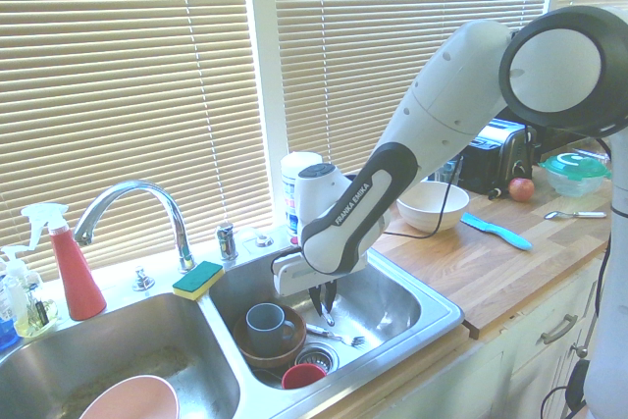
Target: Put the knife into the sink
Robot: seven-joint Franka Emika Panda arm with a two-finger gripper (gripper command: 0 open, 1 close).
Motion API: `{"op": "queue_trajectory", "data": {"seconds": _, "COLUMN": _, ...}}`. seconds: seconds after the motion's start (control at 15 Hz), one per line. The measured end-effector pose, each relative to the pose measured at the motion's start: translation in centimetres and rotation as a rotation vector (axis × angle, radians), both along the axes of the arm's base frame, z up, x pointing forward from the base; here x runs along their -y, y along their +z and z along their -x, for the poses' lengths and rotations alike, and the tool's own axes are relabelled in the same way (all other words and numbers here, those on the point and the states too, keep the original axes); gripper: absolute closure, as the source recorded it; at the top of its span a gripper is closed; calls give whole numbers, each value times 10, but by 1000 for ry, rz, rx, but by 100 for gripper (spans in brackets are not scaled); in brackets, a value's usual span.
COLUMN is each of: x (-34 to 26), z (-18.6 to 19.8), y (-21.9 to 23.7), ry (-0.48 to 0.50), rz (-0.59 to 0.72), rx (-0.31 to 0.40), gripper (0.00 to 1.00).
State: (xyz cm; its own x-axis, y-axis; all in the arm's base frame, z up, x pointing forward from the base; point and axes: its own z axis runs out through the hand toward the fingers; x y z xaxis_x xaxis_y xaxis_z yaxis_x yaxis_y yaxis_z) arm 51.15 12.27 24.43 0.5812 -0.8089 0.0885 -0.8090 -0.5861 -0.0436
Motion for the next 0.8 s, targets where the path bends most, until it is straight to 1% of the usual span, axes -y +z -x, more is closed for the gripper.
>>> {"op": "queue_trajectory", "data": {"seconds": 0.67, "x": 13, "z": -12, "y": -70, "ry": 2, "rz": -8, "rx": -34, "gripper": 100}}
{"op": "queue_trajectory", "data": {"seconds": 0.73, "x": 12, "z": -13, "y": -74, "ry": 1, "rz": -10, "rx": -38, "gripper": 0}}
{"op": "queue_trajectory", "data": {"seconds": 0.8, "x": 9, "z": -14, "y": -78, "ry": 0, "rz": -13, "rx": -43, "gripper": 0}}
